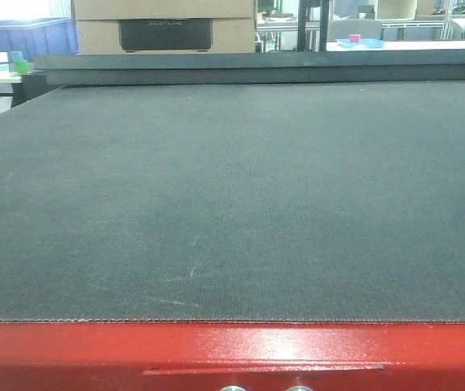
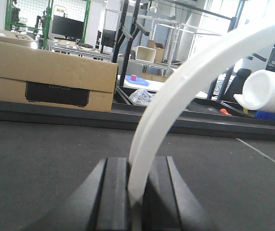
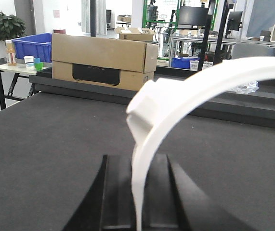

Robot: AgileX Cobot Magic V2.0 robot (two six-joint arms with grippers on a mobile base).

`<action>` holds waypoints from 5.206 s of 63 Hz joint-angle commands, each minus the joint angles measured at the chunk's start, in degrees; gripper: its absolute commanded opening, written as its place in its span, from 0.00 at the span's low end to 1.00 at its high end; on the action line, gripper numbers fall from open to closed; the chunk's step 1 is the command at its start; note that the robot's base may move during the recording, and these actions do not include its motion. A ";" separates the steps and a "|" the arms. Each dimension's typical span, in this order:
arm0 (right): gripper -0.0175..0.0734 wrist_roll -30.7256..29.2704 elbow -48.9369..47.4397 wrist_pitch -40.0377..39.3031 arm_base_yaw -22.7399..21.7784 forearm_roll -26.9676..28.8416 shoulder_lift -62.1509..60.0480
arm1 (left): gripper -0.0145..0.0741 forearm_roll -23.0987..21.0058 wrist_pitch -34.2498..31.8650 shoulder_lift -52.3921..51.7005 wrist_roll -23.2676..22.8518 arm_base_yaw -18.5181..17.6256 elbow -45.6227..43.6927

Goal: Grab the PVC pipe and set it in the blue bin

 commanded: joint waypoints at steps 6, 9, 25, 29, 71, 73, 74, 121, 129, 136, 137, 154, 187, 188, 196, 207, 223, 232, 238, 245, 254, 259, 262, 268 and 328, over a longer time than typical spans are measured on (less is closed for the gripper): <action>0.02 -0.38 0.01 -1.68 -0.32 -0.79 -0.25 | 0.04 0.09 -1.53 -0.43 -0.25 0.27 0.00; 0.02 -0.38 0.01 -1.68 -0.32 -0.79 -0.25 | 0.04 0.09 -1.53 -0.43 -0.25 0.27 0.00; 0.02 -0.38 0.01 -1.68 -0.32 -0.79 -0.25 | 0.04 0.09 -1.53 -0.43 -0.25 0.27 0.00; 0.02 -0.38 0.01 -1.68 -0.32 -0.79 -0.25 | 0.04 0.09 -1.53 -0.43 -0.25 0.27 0.00; 0.02 -0.38 0.01 -1.68 -0.32 -0.79 -0.25 | 0.04 0.09 -1.53 -0.43 -0.25 0.27 0.00; 0.02 -0.38 0.01 -1.68 -0.32 -0.79 -0.25 | 0.04 0.09 -1.53 -0.43 -0.25 0.27 0.00; 0.02 -0.38 0.01 -1.68 -0.32 -0.79 -0.25 | 0.04 0.09 -1.53 -0.43 -0.25 0.27 0.00; 0.02 -0.38 0.01 -1.68 -0.32 -0.79 -0.25 | 0.04 0.09 -1.53 -0.43 -0.25 0.27 0.00; 0.02 -0.38 0.01 -1.68 -0.32 -0.79 -0.25 | 0.04 0.09 -1.53 -0.43 -0.25 0.27 0.00; 0.02 -0.38 0.01 -1.68 -0.32 -0.79 -0.25 | 0.04 0.09 -1.53 -0.43 -0.25 0.27 0.00; 0.02 -0.38 0.01 -1.68 -0.32 -0.79 -0.25 | 0.04 0.09 -1.53 -0.43 -0.25 0.27 0.00; 0.02 -0.38 0.01 -1.68 -0.32 -0.79 -0.25 | 0.04 0.09 -1.53 -0.43 -0.25 0.27 0.00; 0.02 -0.38 0.01 -1.68 -0.32 -0.79 -0.25 | 0.04 0.09 -1.53 -0.43 -0.25 0.27 0.00; 0.02 -0.38 0.01 -1.68 -0.32 -0.79 -0.25 | 0.04 0.09 -1.53 -0.43 -0.25 0.27 0.00; 0.02 -0.38 0.01 -1.68 -0.32 -0.79 -0.25 | 0.04 0.09 -1.53 -0.43 -0.25 0.27 0.00; 0.02 -0.38 0.01 -1.68 -0.32 -0.79 -0.25 | 0.04 0.09 -1.53 -0.43 -0.25 0.27 0.00; 0.02 -0.38 0.01 -1.68 -0.32 -0.79 -0.25 | 0.04 0.09 -1.53 -0.43 -0.25 0.27 0.00; 0.02 -0.38 0.01 -1.68 -0.32 -0.79 -0.25 | 0.04 0.09 -1.53 -0.43 -0.25 0.27 0.00; 0.02 -0.38 0.01 -1.68 -0.32 -0.79 -0.25 | 0.04 0.09 -1.53 -0.43 -0.25 0.27 0.00; 0.02 -0.38 0.01 -1.68 -0.32 -0.79 -0.25 | 0.04 0.09 -1.53 -0.43 -0.25 0.27 0.00; 0.02 -0.38 0.01 -1.68 -0.32 -0.79 -0.25 | 0.04 0.09 -1.53 -0.43 -0.25 0.27 0.00; 0.02 -0.38 0.01 -1.68 -0.32 -0.79 -0.25 | 0.04 0.09 -1.53 -0.43 -0.25 0.27 0.00; 0.02 -0.38 0.01 -1.68 -0.32 -0.79 -0.25 | 0.04 0.09 -1.53 -0.43 -0.25 0.27 0.00; 0.02 -0.38 0.01 -1.68 -0.32 -0.79 -0.25 | 0.04 0.09 -1.53 -0.43 -0.25 0.27 0.00; 0.02 -0.38 0.01 -1.68 -0.32 -0.79 -0.25 | 0.04 0.09 -1.53 -0.43 -0.25 0.27 0.00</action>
